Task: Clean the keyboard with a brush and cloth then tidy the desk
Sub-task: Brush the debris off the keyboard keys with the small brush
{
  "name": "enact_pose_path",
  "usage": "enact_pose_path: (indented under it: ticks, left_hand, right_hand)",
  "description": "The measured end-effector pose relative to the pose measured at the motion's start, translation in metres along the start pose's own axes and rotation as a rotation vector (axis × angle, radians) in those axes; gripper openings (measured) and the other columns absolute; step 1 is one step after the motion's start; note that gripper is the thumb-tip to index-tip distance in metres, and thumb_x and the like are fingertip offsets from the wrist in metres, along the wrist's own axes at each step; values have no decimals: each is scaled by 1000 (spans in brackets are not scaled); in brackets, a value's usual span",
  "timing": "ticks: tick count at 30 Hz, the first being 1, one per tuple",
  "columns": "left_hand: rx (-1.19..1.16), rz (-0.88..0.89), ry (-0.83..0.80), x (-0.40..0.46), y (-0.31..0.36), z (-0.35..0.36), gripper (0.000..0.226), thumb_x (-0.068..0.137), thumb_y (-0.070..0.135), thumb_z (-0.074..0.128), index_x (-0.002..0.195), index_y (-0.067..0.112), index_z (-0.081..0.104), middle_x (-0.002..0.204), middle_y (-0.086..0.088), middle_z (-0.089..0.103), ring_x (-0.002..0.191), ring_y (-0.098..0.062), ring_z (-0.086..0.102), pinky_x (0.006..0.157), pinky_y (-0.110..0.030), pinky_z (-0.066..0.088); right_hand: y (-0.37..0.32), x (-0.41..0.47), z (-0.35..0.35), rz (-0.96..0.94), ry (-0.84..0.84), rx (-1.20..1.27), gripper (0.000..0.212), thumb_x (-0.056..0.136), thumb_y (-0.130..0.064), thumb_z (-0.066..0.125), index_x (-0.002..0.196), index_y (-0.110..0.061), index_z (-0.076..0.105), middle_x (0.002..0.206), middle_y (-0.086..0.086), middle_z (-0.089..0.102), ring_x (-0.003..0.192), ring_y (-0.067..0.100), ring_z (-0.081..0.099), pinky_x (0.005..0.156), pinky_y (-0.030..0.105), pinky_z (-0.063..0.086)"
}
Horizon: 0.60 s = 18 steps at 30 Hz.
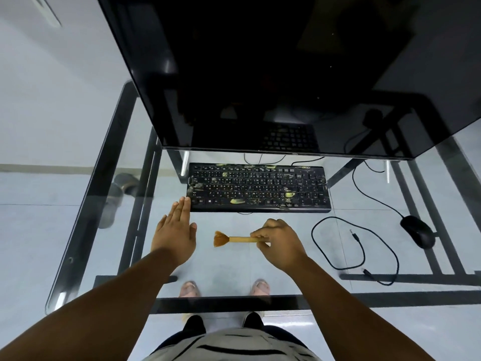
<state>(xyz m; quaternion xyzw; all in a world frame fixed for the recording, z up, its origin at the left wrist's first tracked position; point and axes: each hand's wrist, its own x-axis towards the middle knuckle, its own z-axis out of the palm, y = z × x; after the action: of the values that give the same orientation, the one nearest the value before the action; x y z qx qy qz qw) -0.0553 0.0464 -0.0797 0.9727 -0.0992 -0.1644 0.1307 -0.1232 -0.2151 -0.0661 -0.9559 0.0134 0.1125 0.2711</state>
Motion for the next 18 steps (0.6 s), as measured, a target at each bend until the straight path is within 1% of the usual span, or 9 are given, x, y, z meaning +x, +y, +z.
enact_pose_path:
  ticks: [2, 4, 6, 8, 11, 15, 18]
  left_hand:
    - [-5, 9, 5, 0, -2, -4, 64, 101, 32, 26, 154, 15, -5, 163, -1, -4, 150, -16, -1, 122, -36, 9]
    - [-6, 13, 23, 1, -5, -11, 64, 101, 33, 27, 155, 15, -3, 163, -1, -4, 150, -16, -1, 122, -36, 8]
    - [-6, 23, 50, 3, -6, -20, 64, 101, 35, 28, 155, 16, -2, 163, -1, -3, 150, -16, 0, 121, -37, 7]
    - [-6, 36, 81, 8, -8, -33, 65, 101, 38, 28, 155, 16, 0, 163, -1, -2, 150, -17, 1, 121, -38, 8]
    - [-13, 64, 157, 14, -10, -59, 64, 100, 39, 31, 155, 17, 6, 163, 0, 3, 150, -18, 7, 121, -39, 13]
    - [-12, 85, 254, 18, -12, -99, 63, 100, 39, 33, 155, 17, 10, 163, 0, 7, 149, -20, 13, 117, -41, 18]
    - [-35, 104, 335, 20, -17, -130, 62, 100, 37, 36, 154, 18, 14, 162, 1, 11, 148, -21, 18, 116, -42, 22]
  right_hand:
    - [-3, 0, -2, 13, 1, -21, 30, 80, -24, 72, 109, -29, 73, 97, -9, 64, 97, 15, 58, 87, 34, 51]
    - [-9, 4, -6, 22, 45, -16, 34, 80, -33, 72, 113, -29, 71, 104, -9, 64, 104, 15, 58, 91, 33, 49]
    - [-17, 9, -13, 43, 104, 25, 37, 83, -40, 68, 119, -28, 68, 112, -8, 63, 111, 15, 55, 95, 32, 47]
    - [-30, 17, -24, 35, 175, 69, 40, 87, -44, 62, 123, -26, 64, 118, -6, 61, 115, 16, 53, 96, 35, 47]
    - [-58, 33, -46, -27, 295, 130, 44, 90, -44, 57, 129, -23, 60, 128, -3, 58, 123, 17, 50, 101, 38, 45]
    - [-102, 56, -79, -137, 418, 188, 45, 94, -42, 55, 135, -22, 54, 139, -5, 52, 133, 13, 42, 111, 34, 37]
    - [-136, 71, -102, -211, 500, 223, 47, 95, -38, 56, 139, -22, 50, 143, -5, 48, 138, 11, 37, 114, 32, 34]
